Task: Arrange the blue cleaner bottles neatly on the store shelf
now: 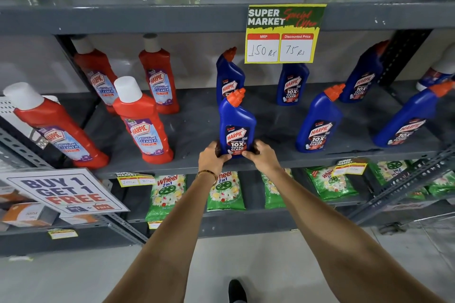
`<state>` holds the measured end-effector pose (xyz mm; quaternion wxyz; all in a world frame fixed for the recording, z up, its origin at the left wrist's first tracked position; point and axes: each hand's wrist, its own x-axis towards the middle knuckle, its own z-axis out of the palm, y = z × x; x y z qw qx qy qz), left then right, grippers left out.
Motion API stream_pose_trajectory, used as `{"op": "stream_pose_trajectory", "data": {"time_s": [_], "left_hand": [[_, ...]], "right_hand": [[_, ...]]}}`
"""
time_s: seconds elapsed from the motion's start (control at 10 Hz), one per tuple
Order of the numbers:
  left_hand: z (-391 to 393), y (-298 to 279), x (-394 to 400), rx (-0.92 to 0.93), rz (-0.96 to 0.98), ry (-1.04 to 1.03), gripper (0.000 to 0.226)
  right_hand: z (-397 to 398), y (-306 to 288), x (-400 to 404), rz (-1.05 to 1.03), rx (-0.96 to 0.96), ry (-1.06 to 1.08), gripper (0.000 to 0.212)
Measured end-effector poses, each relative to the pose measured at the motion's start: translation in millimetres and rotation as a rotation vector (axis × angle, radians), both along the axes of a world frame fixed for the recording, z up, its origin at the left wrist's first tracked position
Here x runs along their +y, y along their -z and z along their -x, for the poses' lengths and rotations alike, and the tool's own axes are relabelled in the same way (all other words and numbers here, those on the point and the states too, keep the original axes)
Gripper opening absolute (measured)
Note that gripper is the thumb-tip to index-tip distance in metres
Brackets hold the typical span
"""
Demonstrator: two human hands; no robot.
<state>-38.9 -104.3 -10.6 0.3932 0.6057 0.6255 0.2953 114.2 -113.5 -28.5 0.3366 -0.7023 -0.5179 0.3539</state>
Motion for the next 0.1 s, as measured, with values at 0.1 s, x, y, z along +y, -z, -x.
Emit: {"op": "stream_pose_trajectory", "data": {"time_s": [0.1], "left_hand": [[2.0, 0.9, -9.1, 0.001, -0.009, -0.015, 0.046]], "right_hand": [[3.8, 0.0, -10.1, -0.031, -0.101, 0.028, 0.042]]}}
